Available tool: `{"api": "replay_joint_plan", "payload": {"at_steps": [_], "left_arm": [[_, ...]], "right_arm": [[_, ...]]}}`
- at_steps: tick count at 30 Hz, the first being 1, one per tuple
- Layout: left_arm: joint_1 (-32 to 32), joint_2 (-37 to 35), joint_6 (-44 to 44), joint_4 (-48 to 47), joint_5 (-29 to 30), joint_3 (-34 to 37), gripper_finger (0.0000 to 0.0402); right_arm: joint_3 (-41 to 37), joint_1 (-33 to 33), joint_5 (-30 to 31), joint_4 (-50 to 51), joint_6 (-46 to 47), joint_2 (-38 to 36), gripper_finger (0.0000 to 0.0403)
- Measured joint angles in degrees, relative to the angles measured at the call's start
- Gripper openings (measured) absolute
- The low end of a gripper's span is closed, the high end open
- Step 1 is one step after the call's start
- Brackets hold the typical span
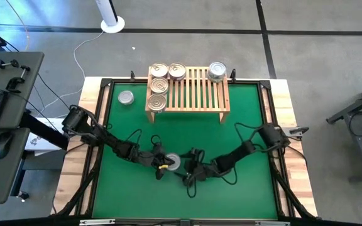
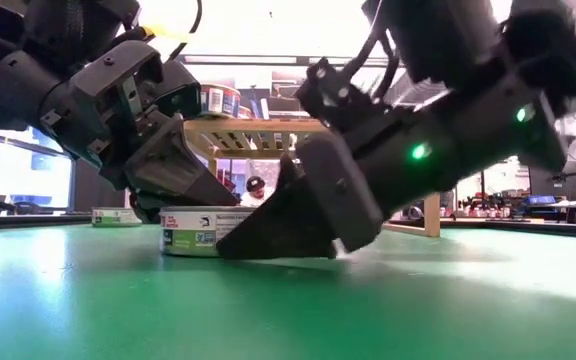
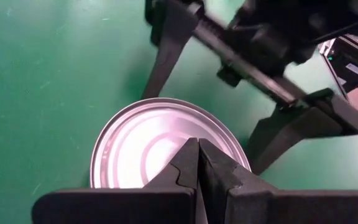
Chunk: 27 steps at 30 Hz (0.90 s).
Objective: Stack canned seafood by type on shelf
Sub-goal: Put the center green tuna can on the shelf aligned with the other green tuna can
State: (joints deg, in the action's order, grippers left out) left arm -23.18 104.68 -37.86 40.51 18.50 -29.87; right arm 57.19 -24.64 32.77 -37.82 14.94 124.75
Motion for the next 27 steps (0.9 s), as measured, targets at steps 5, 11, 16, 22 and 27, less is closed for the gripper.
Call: {"api": "replay_joint_plan", "payload": {"at_steps": [5,11,16,22,27], "left_arm": [[0.0,0.0,0.0,0.0,0.3,0.1,0.0000],[0.0,-0.1,0.0,0.0,0.2,0.2,0.0000],[0.0,-0.1,0.0,-0.1,0.0,0.1,0.0000],[0.0,-0.1,0.0,-0.2,-0.1,0.1,0.0000],[0.2,-0.1,0.0,-0.4,-0.3,0.1,0.0000]], "right_arm": [[0.0,1.5,-0.6,-11.6,0.6,4.6,0.0389],[-0.1,1.8,-0.7,-21.6,-2.6,8.3,0.0390],[-0.1,2.0,-1.2,-25.1,-3.9,9.1,0.0390],[0.3,2.5,-2.2,-25.0,-4.3,9.2,0.0390],[1.0,2.9,-4.4,-24.7,-4.0,9.2,0.0390]]}}
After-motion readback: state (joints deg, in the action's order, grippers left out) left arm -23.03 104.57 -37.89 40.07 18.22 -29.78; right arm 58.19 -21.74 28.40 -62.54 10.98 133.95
